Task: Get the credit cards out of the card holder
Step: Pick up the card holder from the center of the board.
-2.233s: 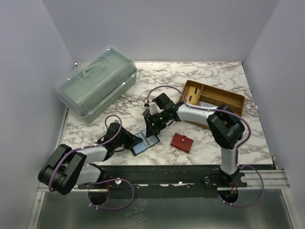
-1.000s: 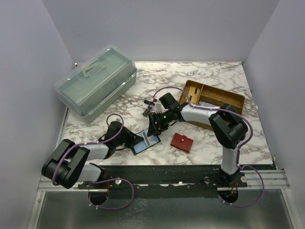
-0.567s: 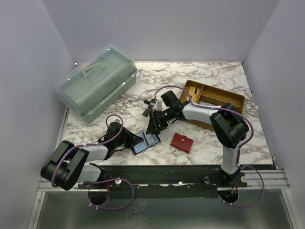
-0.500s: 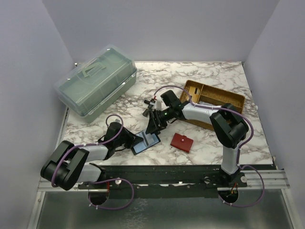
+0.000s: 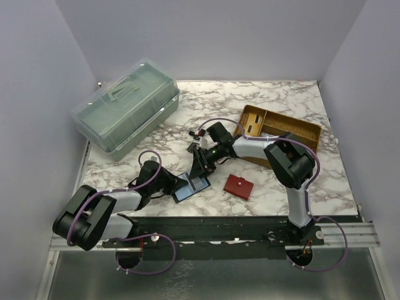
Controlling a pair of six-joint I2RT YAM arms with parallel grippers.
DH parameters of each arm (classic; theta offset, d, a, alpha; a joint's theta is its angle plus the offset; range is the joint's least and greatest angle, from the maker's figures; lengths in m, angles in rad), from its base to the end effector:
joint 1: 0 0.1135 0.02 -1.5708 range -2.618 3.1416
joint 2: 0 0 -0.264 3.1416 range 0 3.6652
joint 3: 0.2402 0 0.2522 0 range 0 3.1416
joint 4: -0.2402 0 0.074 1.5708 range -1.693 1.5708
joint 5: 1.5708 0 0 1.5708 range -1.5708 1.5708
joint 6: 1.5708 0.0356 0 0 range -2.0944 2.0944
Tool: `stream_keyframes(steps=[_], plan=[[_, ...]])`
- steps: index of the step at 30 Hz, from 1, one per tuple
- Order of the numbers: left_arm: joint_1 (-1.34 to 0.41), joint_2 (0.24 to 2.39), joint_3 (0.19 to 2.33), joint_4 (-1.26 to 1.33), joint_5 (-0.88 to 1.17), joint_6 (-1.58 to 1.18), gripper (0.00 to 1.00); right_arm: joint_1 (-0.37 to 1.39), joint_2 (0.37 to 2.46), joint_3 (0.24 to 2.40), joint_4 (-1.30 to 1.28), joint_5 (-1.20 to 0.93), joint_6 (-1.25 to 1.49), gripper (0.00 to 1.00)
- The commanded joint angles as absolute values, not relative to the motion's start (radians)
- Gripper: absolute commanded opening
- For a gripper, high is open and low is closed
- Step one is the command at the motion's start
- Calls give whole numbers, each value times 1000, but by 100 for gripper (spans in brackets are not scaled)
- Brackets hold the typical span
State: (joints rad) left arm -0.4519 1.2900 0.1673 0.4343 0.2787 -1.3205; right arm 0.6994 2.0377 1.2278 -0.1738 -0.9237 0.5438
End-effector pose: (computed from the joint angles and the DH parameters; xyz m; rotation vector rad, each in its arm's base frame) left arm 0.1672 -0.0921 0.1036 -0.9176 2.3789 -1.1564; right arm 0.2909 0.2819 0.1337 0.5987 -2.5905 -1.5267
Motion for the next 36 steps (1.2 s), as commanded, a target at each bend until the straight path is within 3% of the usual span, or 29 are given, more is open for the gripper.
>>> stream_keyframes(steps=[1, 6, 9, 10, 14, 21, 24, 29, 36], plan=[[-456, 1306, 111, 252, 208, -1292, 0, 707, 2070, 1278, -198, -937, 539, 45], [-456, 1303, 110, 250, 204, -1295, 0, 707, 2049, 1271, -237, -817, 491, 25], [-456, 1305, 117, 250, 210, -1286, 0, 707, 2044, 1261, -246, -769, 469, 2], [-456, 1298, 121, 250, 213, -1283, 0, 707, 2043, 1256, -243, -774, 467, 0], [-456, 1206, 121, 247, 235, -1287, 5, 705, 2023, 1225, -196, -832, 483, 0], [-453, 871, 65, 151, 200, -1358, 45, 687, 1989, 1179, -104, -938, 528, 0], [-449, 741, 29, 119, 196, -1393, 55, 675, 1995, 1171, -68, -997, 547, 0], [-448, 607, 5, 131, 208, -1421, 57, 672, 1994, 1159, -10, -1083, 572, 0], [-448, 647, 5, 289, 250, -1436, 50, 672, 1986, 1149, 52, -1147, 589, 0]])
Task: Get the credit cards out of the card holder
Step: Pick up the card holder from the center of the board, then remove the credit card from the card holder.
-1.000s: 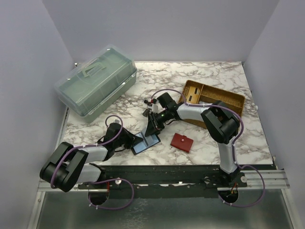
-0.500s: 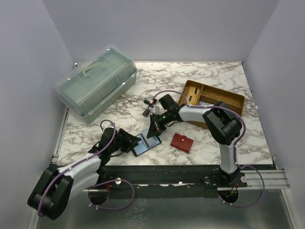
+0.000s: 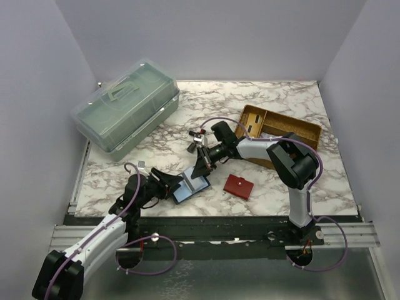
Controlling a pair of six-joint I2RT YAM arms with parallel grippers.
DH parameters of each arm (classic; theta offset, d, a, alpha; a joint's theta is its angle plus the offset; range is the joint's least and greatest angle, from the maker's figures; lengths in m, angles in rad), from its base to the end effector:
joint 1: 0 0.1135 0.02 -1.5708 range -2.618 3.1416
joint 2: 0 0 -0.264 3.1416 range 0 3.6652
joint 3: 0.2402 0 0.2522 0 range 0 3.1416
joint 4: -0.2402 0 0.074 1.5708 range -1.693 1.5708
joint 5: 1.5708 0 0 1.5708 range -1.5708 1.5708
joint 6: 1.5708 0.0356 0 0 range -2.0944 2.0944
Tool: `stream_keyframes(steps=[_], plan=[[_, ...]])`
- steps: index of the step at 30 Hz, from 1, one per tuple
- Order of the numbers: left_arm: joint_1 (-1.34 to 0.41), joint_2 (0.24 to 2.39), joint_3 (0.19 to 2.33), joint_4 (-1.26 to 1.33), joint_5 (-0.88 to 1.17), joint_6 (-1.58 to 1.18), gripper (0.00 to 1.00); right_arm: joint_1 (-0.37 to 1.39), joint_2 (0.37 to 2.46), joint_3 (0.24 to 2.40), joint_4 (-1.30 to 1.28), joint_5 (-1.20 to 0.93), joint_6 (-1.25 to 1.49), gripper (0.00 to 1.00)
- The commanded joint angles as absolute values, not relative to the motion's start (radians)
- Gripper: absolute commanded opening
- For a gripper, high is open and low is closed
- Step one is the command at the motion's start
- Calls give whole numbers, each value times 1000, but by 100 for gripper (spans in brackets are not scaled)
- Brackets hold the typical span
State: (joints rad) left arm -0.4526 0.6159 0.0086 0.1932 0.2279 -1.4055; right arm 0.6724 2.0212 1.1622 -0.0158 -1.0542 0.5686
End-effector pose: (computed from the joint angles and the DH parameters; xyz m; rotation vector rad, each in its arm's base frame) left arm 0.1218 -0.0682 0.1318 -0.8890 2.0917 -1.3405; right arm 0.2929 0.2728 0.1346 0.6560 -2.4661 -1.7090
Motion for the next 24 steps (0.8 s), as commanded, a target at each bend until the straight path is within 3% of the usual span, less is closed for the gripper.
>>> stream_keyframes(steps=[1, 16, 24], plan=[[-448, 657, 5, 306, 256, -1437, 49, 672, 1984, 1150, 54, -1150, 589, 0], [-448, 765, 27, 454, 304, -1427, 41, 671, 1985, 1125, 207, -1266, 710, 0], [-448, 786, 40, 552, 343, -1426, 25, 671, 1995, 1125, 271, -1304, 780, 0]])
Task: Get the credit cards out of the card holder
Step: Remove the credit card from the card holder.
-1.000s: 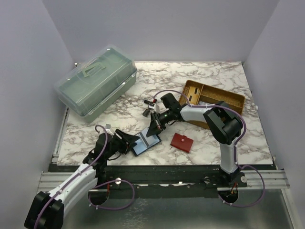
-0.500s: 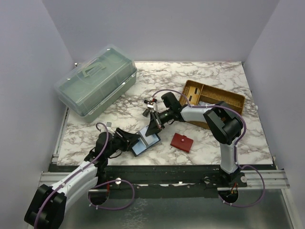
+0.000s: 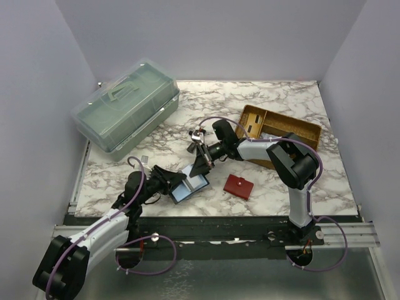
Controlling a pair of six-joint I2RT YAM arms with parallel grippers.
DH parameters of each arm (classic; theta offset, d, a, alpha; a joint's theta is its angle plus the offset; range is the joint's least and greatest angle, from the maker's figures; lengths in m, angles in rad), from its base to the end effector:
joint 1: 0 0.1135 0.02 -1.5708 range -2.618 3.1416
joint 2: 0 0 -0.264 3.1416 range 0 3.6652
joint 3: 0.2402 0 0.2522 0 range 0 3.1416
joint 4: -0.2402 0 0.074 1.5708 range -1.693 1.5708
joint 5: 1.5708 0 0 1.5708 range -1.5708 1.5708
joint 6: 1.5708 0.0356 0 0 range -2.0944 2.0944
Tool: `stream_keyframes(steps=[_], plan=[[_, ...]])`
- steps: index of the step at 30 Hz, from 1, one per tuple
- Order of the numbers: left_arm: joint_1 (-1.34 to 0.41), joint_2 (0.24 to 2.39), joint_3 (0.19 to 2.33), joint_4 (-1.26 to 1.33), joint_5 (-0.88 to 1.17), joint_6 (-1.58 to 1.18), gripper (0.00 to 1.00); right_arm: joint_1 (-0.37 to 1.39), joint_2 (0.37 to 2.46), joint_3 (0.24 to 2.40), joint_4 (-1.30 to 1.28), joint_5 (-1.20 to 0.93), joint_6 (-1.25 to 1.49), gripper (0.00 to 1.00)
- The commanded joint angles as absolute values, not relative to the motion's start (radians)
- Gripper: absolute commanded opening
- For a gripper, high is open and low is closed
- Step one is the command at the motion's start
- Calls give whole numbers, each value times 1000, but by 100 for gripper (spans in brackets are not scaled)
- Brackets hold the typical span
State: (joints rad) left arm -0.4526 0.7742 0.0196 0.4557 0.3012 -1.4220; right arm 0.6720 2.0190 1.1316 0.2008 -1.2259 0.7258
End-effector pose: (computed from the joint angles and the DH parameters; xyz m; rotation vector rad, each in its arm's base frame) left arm 0.1339 -0.0769 0.1422 -0.7942 2.0289 -1.4829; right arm 0.2939 0.2766 0.1448 0.6818 -2.2481 -1.8790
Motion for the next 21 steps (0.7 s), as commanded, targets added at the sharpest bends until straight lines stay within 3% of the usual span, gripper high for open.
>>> stream_keyframes(steps=[1, 5, 21], plan=[[-448, 788, 40, 567, 347, -1428, 20, 671, 1996, 1124, 273, -1304, 781, 0], [-448, 771, 38, 580, 352, -1434, 0, 667, 1991, 1121, 258, -1292, 777, 0], [-430, 538, -17, 410, 337, -1407, 0, 576, 1945, 1047, 304, -1313, 802, 0]])
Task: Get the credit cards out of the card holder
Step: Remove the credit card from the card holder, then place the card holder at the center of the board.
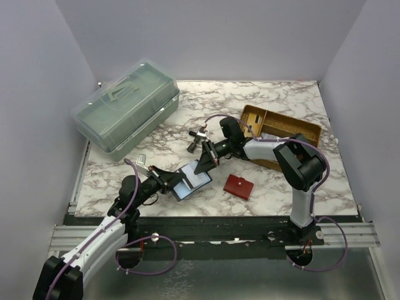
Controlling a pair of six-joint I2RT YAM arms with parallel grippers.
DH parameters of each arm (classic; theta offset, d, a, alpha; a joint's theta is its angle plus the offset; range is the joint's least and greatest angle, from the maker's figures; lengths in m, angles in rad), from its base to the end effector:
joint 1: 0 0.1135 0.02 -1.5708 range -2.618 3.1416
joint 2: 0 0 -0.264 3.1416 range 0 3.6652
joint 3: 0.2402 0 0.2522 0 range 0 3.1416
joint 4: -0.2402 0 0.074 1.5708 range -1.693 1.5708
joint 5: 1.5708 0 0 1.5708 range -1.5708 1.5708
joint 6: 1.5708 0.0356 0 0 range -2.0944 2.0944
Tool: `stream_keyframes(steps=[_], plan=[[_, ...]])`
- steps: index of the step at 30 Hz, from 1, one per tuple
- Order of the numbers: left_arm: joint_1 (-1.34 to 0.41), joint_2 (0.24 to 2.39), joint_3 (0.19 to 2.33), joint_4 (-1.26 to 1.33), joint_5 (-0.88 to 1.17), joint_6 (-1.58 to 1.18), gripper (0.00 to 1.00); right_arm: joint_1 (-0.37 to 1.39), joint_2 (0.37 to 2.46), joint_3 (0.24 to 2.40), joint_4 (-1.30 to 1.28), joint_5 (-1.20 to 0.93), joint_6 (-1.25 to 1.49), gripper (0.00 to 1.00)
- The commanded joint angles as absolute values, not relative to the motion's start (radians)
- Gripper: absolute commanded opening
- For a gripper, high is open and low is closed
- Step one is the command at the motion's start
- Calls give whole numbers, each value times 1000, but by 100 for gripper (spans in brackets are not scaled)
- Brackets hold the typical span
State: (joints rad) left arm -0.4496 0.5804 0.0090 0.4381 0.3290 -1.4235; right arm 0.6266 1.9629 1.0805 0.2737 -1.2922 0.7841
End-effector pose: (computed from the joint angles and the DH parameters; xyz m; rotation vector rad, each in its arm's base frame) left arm 0.1251 -0.0731 0.1619 -0.6741 1.8893 -1.5942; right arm 0.2971 0.2573 0.1585 0.6702 -2.1960 -1.9496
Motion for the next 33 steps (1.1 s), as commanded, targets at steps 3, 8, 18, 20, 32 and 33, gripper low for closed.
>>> stream_keyframes(steps=[3, 8, 18, 20, 32, 33], plan=[[-424, 528, -15, 413, 344, -1402, 0, 574, 1941, 1040, 323, -1319, 813, 0], [-410, 518, -5, 344, 349, -1385, 0, 547, 1920, 1035, 289, -1286, 773, 0], [-388, 434, 172, -60, 214, -1240, 0, 537, 1901, 1103, -52, -1023, 489, 0], [-387, 442, 202, -93, 196, -1219, 0, 538, 1902, 1126, -92, -976, 456, 0], [-384, 632, 525, -318, 79, -1030, 0, 589, 2080, 1470, -347, -911, 285, 1], [-384, 649, 554, -337, 69, -1014, 0, 600, 2109, 1507, -374, -920, 270, 1]])
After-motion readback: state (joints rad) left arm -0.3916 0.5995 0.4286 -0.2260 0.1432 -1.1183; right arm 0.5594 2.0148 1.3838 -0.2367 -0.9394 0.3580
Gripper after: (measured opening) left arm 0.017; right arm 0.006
